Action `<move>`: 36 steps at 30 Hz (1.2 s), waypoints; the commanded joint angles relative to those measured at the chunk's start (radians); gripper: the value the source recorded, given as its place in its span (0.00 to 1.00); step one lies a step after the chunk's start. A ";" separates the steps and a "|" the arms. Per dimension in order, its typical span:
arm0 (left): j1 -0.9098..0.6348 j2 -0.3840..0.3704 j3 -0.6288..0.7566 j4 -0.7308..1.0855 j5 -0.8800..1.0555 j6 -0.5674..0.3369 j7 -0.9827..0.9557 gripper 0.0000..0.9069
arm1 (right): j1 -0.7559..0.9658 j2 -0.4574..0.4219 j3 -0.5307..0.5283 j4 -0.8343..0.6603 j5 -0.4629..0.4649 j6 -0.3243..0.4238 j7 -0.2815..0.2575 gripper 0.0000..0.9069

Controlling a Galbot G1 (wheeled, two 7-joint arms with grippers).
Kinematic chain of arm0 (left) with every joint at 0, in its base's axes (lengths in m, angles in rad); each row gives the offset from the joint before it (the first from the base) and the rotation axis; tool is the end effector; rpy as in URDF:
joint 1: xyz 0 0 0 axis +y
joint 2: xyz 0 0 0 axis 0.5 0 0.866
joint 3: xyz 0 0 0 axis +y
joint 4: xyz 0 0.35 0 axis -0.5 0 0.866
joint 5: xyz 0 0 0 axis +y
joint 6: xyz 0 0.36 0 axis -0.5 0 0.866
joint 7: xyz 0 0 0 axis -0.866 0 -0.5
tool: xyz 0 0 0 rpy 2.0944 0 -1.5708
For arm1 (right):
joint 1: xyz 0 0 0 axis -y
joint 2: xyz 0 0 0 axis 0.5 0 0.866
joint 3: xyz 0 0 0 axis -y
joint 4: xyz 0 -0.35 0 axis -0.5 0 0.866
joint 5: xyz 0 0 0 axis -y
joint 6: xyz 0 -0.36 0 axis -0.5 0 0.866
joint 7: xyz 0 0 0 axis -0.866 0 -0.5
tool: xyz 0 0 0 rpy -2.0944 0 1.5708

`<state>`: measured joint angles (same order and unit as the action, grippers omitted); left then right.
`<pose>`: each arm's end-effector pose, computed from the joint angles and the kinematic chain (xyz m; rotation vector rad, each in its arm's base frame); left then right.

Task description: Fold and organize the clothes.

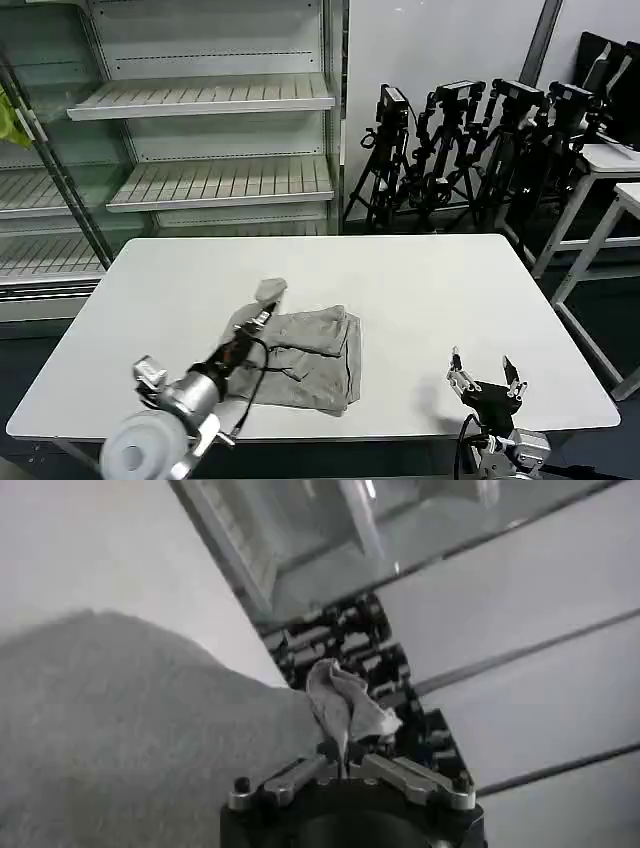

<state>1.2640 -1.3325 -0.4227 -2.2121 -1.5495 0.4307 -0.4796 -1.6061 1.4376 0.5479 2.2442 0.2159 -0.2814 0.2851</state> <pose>0.2507 0.0036 -0.1962 -0.4108 -2.2535 1.4471 0.1731 -0.0234 -0.2539 -0.3000 -2.9433 -0.0845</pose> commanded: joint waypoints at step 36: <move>0.157 0.193 -0.334 -0.079 0.181 0.150 -0.072 1.00 | -0.011 -0.005 -0.077 -0.026 -0.032 -0.016 -0.055 1.00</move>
<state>1.3268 -1.3007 -0.4575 -2.2957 -1.2843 0.4997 -0.5752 -1.6172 1.4493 0.4807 2.2199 0.1835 -0.2962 0.2381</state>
